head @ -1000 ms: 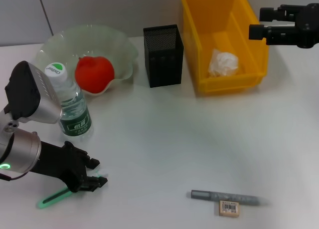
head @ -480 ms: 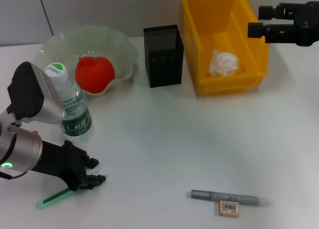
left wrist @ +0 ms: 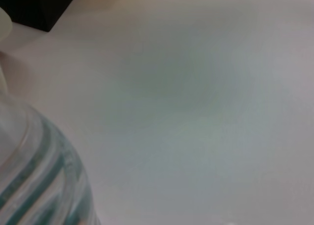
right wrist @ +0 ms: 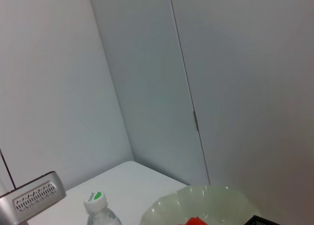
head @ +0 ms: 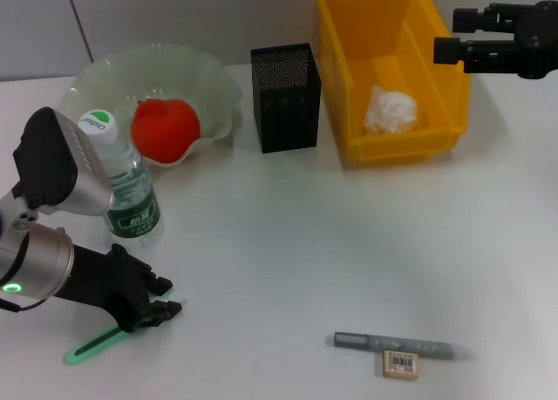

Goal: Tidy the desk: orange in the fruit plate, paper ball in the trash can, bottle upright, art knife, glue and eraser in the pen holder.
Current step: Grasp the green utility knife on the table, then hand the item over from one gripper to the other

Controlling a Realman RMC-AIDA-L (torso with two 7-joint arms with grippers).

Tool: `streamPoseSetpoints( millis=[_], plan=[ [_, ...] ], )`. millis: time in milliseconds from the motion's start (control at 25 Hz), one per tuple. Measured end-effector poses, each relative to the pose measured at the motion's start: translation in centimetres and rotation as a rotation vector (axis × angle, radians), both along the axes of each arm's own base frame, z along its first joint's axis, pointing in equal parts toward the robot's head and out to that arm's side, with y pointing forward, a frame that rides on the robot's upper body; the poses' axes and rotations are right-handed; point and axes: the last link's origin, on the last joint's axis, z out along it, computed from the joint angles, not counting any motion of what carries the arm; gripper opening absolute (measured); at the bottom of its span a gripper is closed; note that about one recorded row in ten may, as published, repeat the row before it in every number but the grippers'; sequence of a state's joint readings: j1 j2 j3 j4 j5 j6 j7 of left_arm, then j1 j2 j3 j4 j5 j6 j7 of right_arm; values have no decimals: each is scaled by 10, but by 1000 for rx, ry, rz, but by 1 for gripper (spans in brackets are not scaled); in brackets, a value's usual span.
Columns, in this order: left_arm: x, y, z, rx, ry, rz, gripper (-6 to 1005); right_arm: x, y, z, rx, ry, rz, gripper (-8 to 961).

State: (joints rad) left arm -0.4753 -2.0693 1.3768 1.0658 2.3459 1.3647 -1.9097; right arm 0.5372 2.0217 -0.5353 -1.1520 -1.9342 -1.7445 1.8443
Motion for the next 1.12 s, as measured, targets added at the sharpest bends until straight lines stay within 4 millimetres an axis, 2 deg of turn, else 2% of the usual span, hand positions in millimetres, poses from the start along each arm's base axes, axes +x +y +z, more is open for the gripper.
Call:
streamPoseSetpoints(
  millis=[480,840,1120],
  plan=[
    [5,0,-2,-17,-12,-3,271,0,0,0,1,-1,1,755],
    [17,4,-1,-6,-73,-31,199,2,-1,-1,0,-1,-1,755],
    [33,7,0,7,-176,-84,200,3,-2,-1,-2,0,-3,755]
  ],
)
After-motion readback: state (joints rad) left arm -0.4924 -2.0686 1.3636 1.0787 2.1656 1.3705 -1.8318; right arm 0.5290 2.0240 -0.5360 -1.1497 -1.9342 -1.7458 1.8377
